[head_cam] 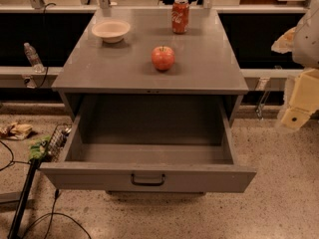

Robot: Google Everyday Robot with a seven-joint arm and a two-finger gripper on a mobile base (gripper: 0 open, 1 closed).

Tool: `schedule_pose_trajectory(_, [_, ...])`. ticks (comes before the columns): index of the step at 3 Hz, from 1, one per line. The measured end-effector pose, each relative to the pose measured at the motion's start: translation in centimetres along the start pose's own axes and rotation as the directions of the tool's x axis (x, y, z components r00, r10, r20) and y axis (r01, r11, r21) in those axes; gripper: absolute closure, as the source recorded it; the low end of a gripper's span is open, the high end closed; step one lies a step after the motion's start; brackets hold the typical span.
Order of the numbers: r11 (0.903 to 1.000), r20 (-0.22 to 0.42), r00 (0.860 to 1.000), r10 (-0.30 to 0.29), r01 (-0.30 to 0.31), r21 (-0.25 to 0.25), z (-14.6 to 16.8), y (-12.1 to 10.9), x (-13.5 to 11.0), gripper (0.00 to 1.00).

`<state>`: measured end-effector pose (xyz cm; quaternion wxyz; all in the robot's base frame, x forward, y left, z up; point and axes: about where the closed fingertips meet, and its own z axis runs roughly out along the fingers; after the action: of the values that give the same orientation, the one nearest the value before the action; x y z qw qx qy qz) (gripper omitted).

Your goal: Place apple into top drawer

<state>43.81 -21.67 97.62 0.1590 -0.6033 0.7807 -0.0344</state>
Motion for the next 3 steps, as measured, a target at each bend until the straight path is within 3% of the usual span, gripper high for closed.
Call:
schedule_pose_trajectory(1, [1.0,0.0,1.0,0.0,0.0,0.0,0.0,0.0,0.0,0.0])
schedule_pose_trajectory(2, [0.9999,0.055,0.998,0.005,-0.006,0.01,0.9,-1.3,-1.0,0.0])
schedule_pose_trajectory(3, [0.9986,0.234,0.971,0.046,-0.051,0.017,3.8,-5.4,-3.9,0.0])
